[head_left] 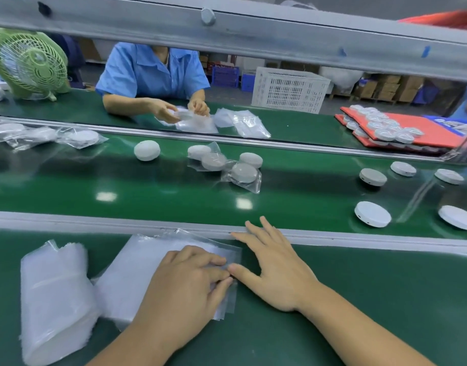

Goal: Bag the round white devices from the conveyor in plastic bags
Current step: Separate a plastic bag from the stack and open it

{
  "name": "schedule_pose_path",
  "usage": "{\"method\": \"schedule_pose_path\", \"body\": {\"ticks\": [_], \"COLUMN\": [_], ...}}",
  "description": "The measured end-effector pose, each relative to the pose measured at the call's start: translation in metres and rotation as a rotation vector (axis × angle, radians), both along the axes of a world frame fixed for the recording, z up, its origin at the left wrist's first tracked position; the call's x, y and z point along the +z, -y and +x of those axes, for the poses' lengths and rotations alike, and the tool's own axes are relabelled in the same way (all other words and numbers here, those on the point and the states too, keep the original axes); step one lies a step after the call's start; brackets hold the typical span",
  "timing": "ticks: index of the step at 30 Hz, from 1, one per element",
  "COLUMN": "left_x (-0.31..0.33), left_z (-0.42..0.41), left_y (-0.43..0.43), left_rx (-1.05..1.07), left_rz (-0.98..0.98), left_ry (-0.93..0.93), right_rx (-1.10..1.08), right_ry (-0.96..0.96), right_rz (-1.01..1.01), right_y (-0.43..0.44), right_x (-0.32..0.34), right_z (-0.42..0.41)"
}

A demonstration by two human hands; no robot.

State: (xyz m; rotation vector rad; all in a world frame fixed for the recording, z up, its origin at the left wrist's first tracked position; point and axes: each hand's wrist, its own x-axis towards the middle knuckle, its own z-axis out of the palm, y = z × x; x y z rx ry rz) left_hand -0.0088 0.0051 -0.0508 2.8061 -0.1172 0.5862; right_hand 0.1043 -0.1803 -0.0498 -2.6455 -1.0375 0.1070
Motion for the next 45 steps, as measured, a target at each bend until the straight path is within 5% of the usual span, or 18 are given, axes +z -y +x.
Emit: {"method": "schedule_pose_path", "body": {"ticks": [7, 10, 14, 18, 25, 29, 34, 40, 42, 45], "left_x": [0.002, 0.004, 0.006, 0.009, 0.01, 0.014, 0.026, 0.027, 0.032, 0.036], "left_z": [-0.001, -0.002, -0.002, -0.003, 0.0, -0.002, -0.012, -0.007, -0.002, 0.004], "left_y": [0.001, 0.001, 0.001, -0.001, -0.001, 0.002, 0.009, 0.025, 0.025, 0.019], "left_rx": [-0.002, -0.006, -0.006, -0.002, 0.123, -0.004, -0.251, -0.057, -0.058, -0.021], "left_rz": [-0.046, -0.037, -0.051, -0.092, -0.302, -0.533, -0.762, -1.011, -1.1, -0.799], "left_ry": [0.029, 0.018, 0.018, 0.035, 0.052, -0.03, -0.163, 0.295, 0.294, 0.272], "right_rx": [-0.202, -0.509, -0.855, -0.754, 0.137, 0.314, 0.234, 0.109, 0.108, -0.009], "right_ry": [0.14, 0.307, 0.041, 0.117, 0.528, 0.625, 0.391, -0.365, -0.353, -0.179], "right_rz": [0.312, 0.035, -0.204, -0.04, 0.004, 0.056, 0.394, 0.742, 0.737, 0.752], "right_y": [0.014, 0.056, 0.147, 0.179, 0.091, 0.054, 0.031, 0.008, -0.002, -0.019], "right_x": [-0.006, 0.007, 0.027, 0.03, 0.025, 0.023, 0.028, 0.041, 0.047, 0.066], "right_z": [0.009, 0.057, 0.124, 0.127, 0.024, -0.012, -0.032, -0.045, -0.034, 0.003]}}
